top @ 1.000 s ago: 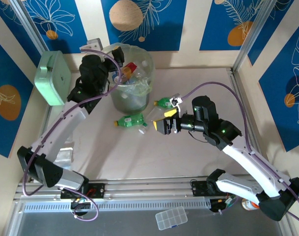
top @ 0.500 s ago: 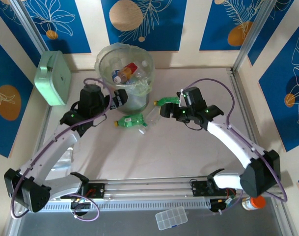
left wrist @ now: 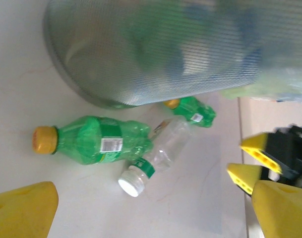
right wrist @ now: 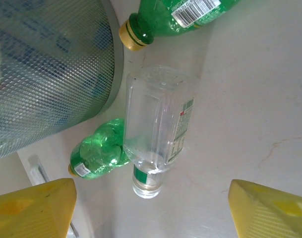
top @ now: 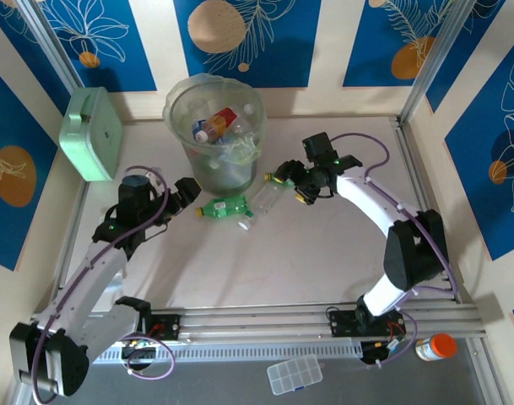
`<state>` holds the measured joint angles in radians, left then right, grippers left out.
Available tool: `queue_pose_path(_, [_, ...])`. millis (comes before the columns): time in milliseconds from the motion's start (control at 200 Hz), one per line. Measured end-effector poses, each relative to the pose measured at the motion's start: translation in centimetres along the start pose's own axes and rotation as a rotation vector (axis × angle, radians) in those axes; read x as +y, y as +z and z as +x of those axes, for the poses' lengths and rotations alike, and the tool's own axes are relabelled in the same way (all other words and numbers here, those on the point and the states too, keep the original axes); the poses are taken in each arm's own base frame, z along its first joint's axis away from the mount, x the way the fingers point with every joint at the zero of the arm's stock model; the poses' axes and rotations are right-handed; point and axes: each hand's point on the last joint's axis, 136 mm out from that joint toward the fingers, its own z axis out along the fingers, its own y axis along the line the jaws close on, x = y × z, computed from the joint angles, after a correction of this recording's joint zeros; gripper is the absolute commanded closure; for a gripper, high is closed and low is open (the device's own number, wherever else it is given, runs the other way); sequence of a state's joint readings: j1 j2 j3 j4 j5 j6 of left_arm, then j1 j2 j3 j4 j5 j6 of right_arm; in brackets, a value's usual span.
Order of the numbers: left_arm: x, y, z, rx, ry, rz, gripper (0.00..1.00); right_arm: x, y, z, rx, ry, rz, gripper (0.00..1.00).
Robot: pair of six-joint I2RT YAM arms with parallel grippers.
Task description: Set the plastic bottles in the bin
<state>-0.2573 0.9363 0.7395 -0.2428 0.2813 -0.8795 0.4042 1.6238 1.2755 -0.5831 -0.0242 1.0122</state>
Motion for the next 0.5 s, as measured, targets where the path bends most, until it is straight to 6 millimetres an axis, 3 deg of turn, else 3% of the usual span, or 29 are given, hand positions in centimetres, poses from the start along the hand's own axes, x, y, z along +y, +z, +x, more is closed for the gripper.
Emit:
queue_pose_path(130, [-0.9, -1.2, -0.2, -0.026, 0.068, 0.031, 0.01, -0.3, 1.8, 0.5, 0.041, 0.055, 0.05, 0.2])
queue_pose_path(500, [-1.4, -1.9, 0.5, -0.026, 0.211, 0.035, 0.01, 0.8, 7.4, 0.9, 0.123, 0.117, 0.132, 0.17])
